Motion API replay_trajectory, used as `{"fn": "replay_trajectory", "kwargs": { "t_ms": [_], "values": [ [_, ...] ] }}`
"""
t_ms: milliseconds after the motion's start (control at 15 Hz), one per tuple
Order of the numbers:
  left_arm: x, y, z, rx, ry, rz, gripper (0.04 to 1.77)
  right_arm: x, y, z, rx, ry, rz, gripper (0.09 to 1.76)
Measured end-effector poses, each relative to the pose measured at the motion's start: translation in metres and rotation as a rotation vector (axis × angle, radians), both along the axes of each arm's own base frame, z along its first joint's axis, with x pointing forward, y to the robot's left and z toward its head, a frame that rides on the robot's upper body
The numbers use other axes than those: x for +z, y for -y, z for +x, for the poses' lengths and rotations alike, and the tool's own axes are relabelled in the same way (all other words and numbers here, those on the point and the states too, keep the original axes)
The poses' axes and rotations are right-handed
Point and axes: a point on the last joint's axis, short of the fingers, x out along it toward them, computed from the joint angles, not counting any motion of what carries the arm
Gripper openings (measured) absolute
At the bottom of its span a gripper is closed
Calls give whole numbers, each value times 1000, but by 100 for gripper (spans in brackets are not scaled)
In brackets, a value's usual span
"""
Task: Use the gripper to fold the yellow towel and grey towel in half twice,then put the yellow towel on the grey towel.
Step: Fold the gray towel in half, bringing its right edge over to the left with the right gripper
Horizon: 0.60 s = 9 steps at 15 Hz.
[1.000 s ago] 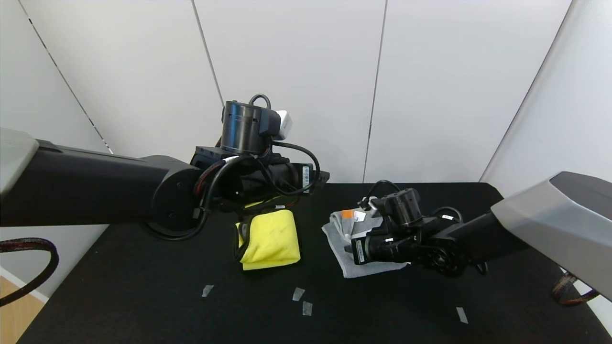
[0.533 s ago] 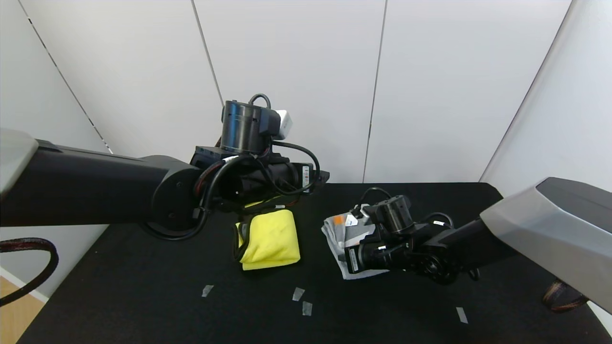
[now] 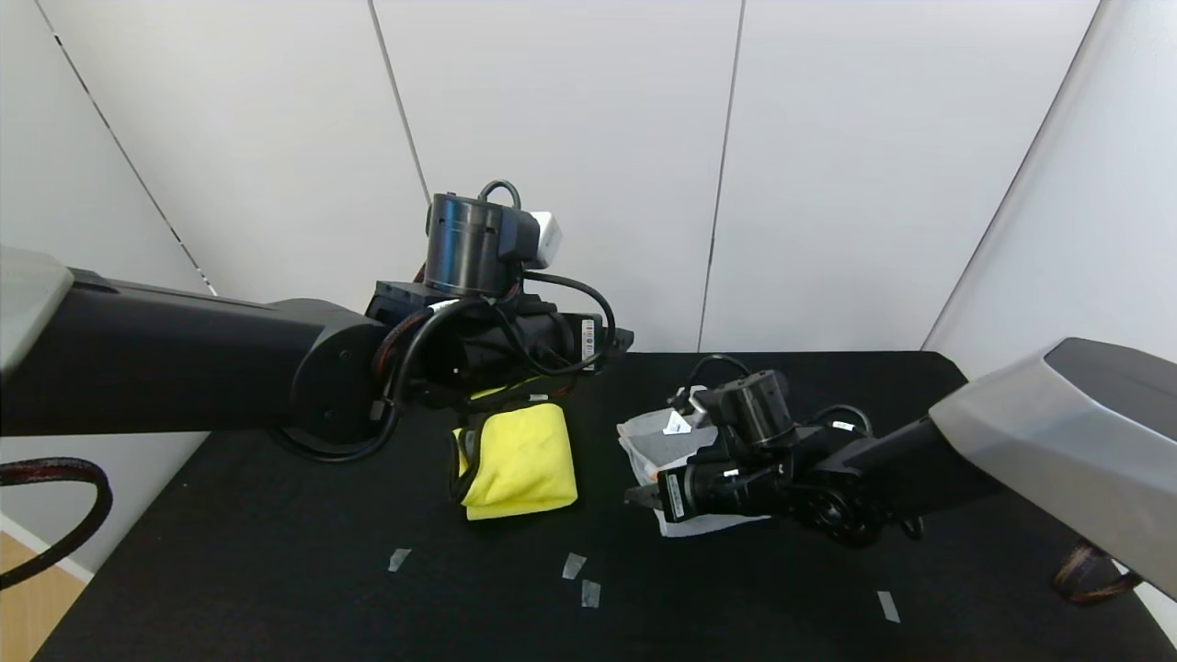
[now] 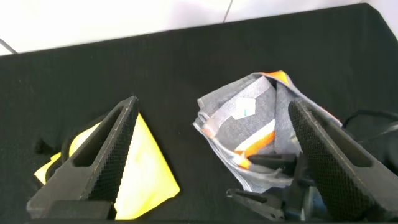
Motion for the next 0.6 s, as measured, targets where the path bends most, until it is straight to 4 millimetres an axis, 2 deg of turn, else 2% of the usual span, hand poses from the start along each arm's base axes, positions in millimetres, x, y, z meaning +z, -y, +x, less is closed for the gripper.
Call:
{"fn": "replay_trajectory", "kwargs": {
  "t_ms": [400,600],
  "values": [
    [0,0,0,1,0,0,172,37,-6,-10,38,93,33,148],
    [0,0,0,-1,1,0,172,57,11,-8,10,142,41,155]
  ]
}}
